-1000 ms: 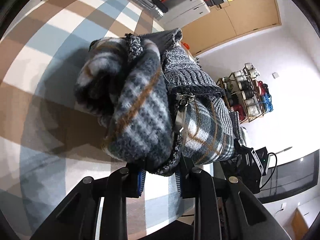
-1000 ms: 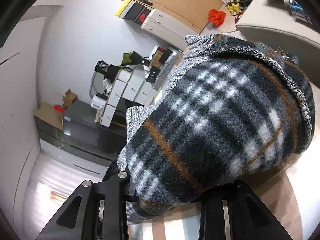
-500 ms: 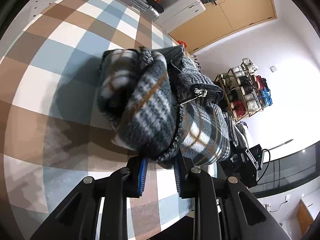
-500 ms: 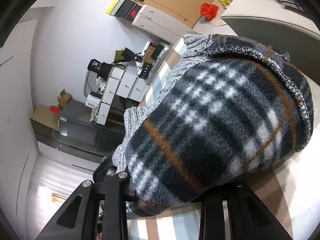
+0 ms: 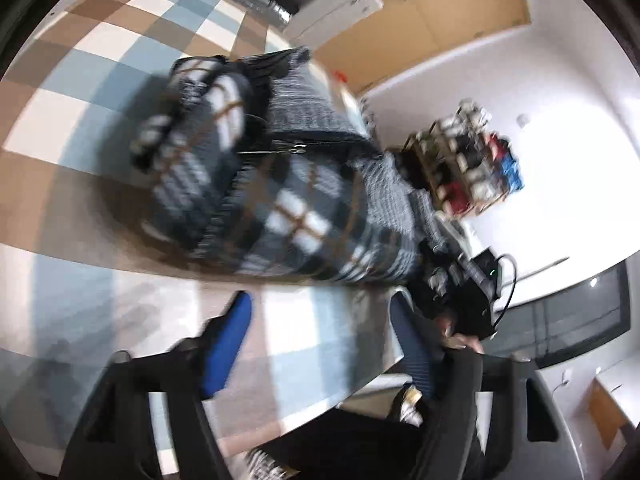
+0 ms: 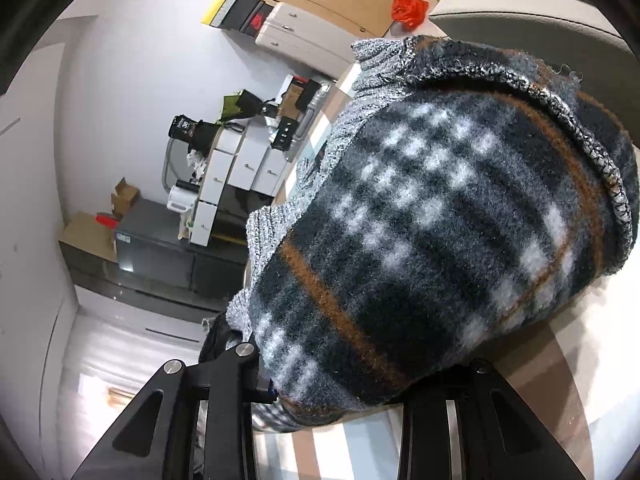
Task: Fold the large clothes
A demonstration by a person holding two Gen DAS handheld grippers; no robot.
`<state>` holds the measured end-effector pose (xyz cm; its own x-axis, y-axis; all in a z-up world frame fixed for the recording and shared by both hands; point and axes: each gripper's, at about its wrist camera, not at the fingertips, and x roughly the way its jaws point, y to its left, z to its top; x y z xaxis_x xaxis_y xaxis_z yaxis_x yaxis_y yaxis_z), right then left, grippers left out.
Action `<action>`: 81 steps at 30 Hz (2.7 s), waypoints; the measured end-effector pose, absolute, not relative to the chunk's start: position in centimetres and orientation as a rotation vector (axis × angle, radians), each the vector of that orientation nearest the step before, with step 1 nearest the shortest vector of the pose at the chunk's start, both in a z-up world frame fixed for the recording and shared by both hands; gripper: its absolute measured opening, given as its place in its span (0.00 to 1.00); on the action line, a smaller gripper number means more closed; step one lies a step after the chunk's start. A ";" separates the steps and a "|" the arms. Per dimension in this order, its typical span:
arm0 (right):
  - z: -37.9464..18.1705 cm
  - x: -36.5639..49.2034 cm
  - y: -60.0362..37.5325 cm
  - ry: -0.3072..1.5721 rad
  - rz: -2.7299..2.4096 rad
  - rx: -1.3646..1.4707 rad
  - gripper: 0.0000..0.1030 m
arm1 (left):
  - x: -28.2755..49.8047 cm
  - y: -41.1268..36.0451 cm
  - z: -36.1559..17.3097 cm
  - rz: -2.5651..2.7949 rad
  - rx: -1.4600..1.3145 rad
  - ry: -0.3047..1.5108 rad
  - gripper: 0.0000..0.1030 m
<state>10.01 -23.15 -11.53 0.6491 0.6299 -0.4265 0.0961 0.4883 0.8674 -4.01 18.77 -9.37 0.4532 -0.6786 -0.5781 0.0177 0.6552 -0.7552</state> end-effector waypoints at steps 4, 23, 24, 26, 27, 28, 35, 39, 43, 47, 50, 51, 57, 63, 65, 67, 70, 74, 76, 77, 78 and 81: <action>-11.7 10.1 -23.4 0.826 0.375 1.025 0.30 | -1.4 17.7 -11.6 -0.391 -0.827 1.072 0.67; -11.7 9.9 -23.1 0.812 0.373 1.000 0.30 | 1.8 17.9 -13.2 -0.331 -1.009 1.037 0.09; -11.7 9.9 -23.0 0.811 0.373 0.997 0.30 | 1.8 18.2 -13.1 -0.332 -0.998 1.037 0.09; -11.6 9.6 -23.1 0.804 0.357 0.987 0.30 | 1.9 18.4 -13.1 -0.342 -0.981 1.040 0.09; -11.5 9.6 -23.0 0.801 0.356 0.981 0.29 | 2.1 18.2 -13.0 -0.341 -0.968 1.036 0.09; -11.4 9.6 -23.0 0.794 0.349 0.976 0.29 | 2.2 18.2 -12.7 -0.352 -0.946 1.034 0.09; -11.2 9.7 -23.3 0.790 0.352 0.996 0.28 | 3.1 16.3 -11.9 -0.378 -0.876 1.024 0.08; -11.6 9.5 -23.8 0.787 0.337 1.015 0.28 | 2.8 16.5 -11.9 -0.387 -0.864 1.032 0.07; -11.8 9.0 -24.2 0.790 0.329 1.018 0.28 | 2.7 16.7 -12.0 -0.392 -0.866 1.035 0.07; -11.8 9.0 -24.0 0.801 0.333 1.024 0.28 | 2.8 16.1 -11.4 -0.395 -0.858 1.031 0.07; -11.8 9.0 -24.0 0.805 0.334 1.025 0.28 | 2.8 16.0 -11.1 -0.395 -0.849 1.032 0.07; -11.8 9.0 -24.0 0.804 0.333 1.029 0.28 | 2.8 16.1 -11.1 -0.396 -0.846 1.035 0.07; -11.7 9.4 -23.4 0.846 0.338 0.987 0.28 | 2.7 14.1 -10.9 -0.386 -0.790 1.034 0.07; -13.5 8.7 -23.2 0.949 0.351 1.001 0.31 | 2.6 11.4 -10.1 -0.411 -0.737 1.111 0.08; -13.7 8.3 -23.6 0.976 0.355 1.033 0.36 | 2.3 11.6 -9.8 -0.413 -0.725 1.137 0.10; -13.8 7.9 -24.3 0.988 0.367 1.072 0.58 | 1.6 11.9 -8.8 -0.408 -0.672 1.155 0.10; -12.4 6.5 -25.6 0.933 0.372 1.084 0.91 | 0.0 13.2 -7.3 -0.420 -0.608 1.160 0.18; -9.8 3.9 -25.7 0.899 0.424 0.941 0.96 | -1.2 13.5 -4.8 -0.455 -0.499 1.134 0.50; -8.0 2.9 -24.5 0.915 0.414 0.777 0.97 | 0.0 12.8 -3.3 -0.436 -0.443 1.074 0.54; -7.3 2.8 -23.9 0.923 0.407 0.707 0.97 | 0.5 12.7 -3.2 -0.438 -0.416 1.065 0.54; -6.1 2.8 -23.0 0.928 0.387 0.593 0.97 | 2.0 11.8 -3.2 -0.451 -0.367 1.079 0.54; -2.2 3.8 -19.5 0.858 0.306 0.203 0.97 | 4.4 11.3 -4.8 -0.448 -0.313 1.117 0.54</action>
<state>3.81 -19.50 -2.16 0.6142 0.3441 -0.7102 -0.1826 0.9375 0.2964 4.39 11.33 -4.84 0.3644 -0.4944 -0.7891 0.1876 0.8690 -0.4579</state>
